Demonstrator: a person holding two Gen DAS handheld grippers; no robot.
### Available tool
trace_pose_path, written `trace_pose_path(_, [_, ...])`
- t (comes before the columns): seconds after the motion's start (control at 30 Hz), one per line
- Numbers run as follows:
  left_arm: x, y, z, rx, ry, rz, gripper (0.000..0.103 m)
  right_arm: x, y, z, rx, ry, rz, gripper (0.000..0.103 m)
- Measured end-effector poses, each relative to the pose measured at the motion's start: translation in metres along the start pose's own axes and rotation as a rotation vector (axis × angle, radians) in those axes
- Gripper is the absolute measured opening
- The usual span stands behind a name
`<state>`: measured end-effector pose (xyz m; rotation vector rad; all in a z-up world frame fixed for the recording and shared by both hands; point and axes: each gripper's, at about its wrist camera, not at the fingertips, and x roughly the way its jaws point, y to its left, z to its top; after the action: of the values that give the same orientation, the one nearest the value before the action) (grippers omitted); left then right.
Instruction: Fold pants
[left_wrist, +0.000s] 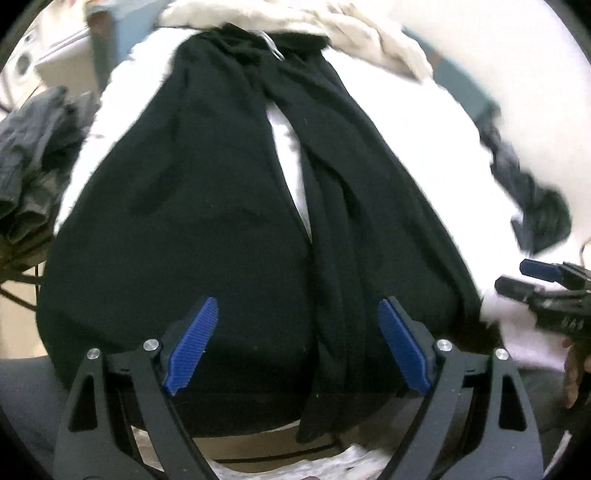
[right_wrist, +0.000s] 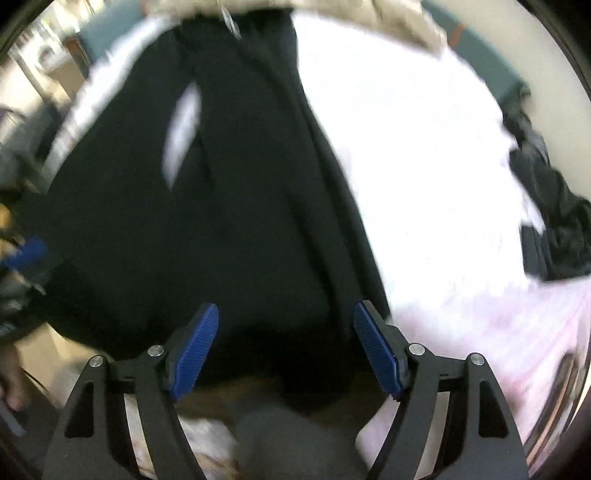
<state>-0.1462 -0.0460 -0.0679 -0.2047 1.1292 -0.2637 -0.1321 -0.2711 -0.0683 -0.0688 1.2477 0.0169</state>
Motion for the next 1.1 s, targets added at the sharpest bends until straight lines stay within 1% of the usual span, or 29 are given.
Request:
trace_pose_path(0.03, [-0.008,0.006,0.008,-0.016,-0.015,-0.005,0.087,-0.005,-0.004,0.008,0.015,-0.029,0.029,0.078])
trace_pose_path(0.07, [-0.013,0.011,0.015,-0.024,-0.030,-0.006,0.087,-0.009,-0.011,0.022,0.040,-0.060,0.065,0.075])
trace_pose_path(0.1, [-0.019,0.016,0.024,-0.023,-0.042,-0.005,0.087,-0.010,-0.014,0.034,0.058,-0.081,0.077,0.067])
trace_pose_path(0.13, [-0.023,0.020,0.034,-0.013,-0.049,-0.001,0.087,-0.007,-0.018,0.047,0.068,-0.105,0.069,0.062])
trace_pose_path(0.2, [-0.028,0.027,0.058,0.023,-0.068,0.026,0.087,0.007,-0.032,0.071,0.089,-0.142,0.074,0.061])
trace_pose_path(0.23, [-0.029,0.029,0.068,0.043,-0.077,0.046,0.087,0.021,-0.042,0.086,0.116,-0.152,0.090,0.061])
trace_pose_path(0.27, [-0.028,0.032,0.080,0.059,-0.084,0.065,0.087,0.037,-0.054,0.102,0.150,-0.145,0.120,0.061])
trace_pose_path(0.3, [-0.023,0.036,0.094,0.075,-0.086,0.085,0.088,0.051,-0.066,0.114,0.176,-0.133,0.153,0.058])
trace_pose_path(0.37, [-0.007,0.043,0.114,0.092,-0.078,0.111,0.088,0.090,-0.077,0.152,0.198,-0.115,0.195,0.050])
trace_pose_path(0.4, [0.003,0.048,0.123,0.096,-0.077,0.119,0.088,0.113,-0.079,0.173,0.190,-0.104,0.201,0.049])
trace_pose_path(0.43, [0.012,0.054,0.128,0.096,-0.084,0.125,0.088,0.131,-0.083,0.186,0.184,-0.096,0.198,0.048])
trace_pose_path(0.47, [0.021,0.058,0.131,0.089,-0.088,0.133,0.088,0.153,-0.092,0.204,0.183,-0.079,0.199,0.048])
trace_pose_path(0.5, [0.031,0.064,0.133,0.073,-0.063,0.154,0.088,0.176,-0.094,0.220,0.187,-0.059,0.207,0.047])
trace_pose_path(0.53, [0.039,0.067,0.135,0.060,-0.026,0.155,0.088,0.190,-0.106,0.229,0.187,-0.042,0.209,0.046])
trace_pose_path(0.57, [0.046,0.069,0.138,0.054,0.002,0.121,0.088,0.206,-0.109,0.237,0.185,-0.018,0.206,0.044])
trace_pose_path(0.6, [0.053,0.072,0.142,0.062,0.017,0.094,0.088,0.222,-0.111,0.245,0.182,0.014,0.207,0.032])
trace_pose_path(0.63, [0.059,0.074,0.146,0.075,0.027,0.107,0.088,0.232,-0.111,0.250,0.176,0.035,0.216,0.027])
trace_pose_path(0.67, [0.066,0.076,0.149,0.091,0.038,0.137,0.088,0.244,-0.111,0.254,0.165,0.067,0.239,0.025])
trace_pose_path(0.7, [0.074,0.079,0.153,0.107,0.054,0.165,0.088,0.251,-0.111,0.257,0.155,0.087,0.254,0.010])
trace_pose_path(0.73, [0.079,0.082,0.157,0.111,0.065,0.177,0.088,0.254,-0.111,0.259,0.138,0.092,0.254,0.000])
trace_pose_path(0.8, [0.086,0.090,0.169,0.106,0.063,0.191,0.088,0.247,-0.113,0.265,0.119,0.073,0.237,0.000])
trace_pose_path(0.83, [0.087,0.092,0.175,0.106,0.048,0.203,0.088,0.239,-0.118,0.268,0.118,0.049,0.203,0.000])
trace_pose_path(0.9, [0.085,0.096,0.188,0.115,-0.010,0.242,0.088,0.226,-0.131,0.273,0.133,0.005,0.114,0.000])
trace_pose_path(0.97, [0.082,0.100,0.198,0.126,-0.065,0.290,0.088,0.218,-0.142,0.277,0.138,-0.031,-0.019,0.000])
trace_pose_path(1.0, [0.082,0.105,0.202,0.121,-0.080,0.312,0.088,0.218,-0.147,0.278,0.145,-0.044,-0.090,0.000])
trace_pose_path(1.03, [0.081,0.108,0.203,0.107,-0.079,0.318,0.088,0.224,-0.151,0.278,0.162,-0.031,-0.108,0.000])
trace_pose_path(1.07, [0.079,0.115,0.203,0.067,-0.069,0.307,0.088,0.235,-0.152,0.277,0.168,0.010,-0.108,0.000])
trace_pose_path(1.1, [0.078,0.121,0.201,0.023,-0.057,0.288,0.088,0.253,-0.150,0.274,0.158,0.081,-0.100,0.000])
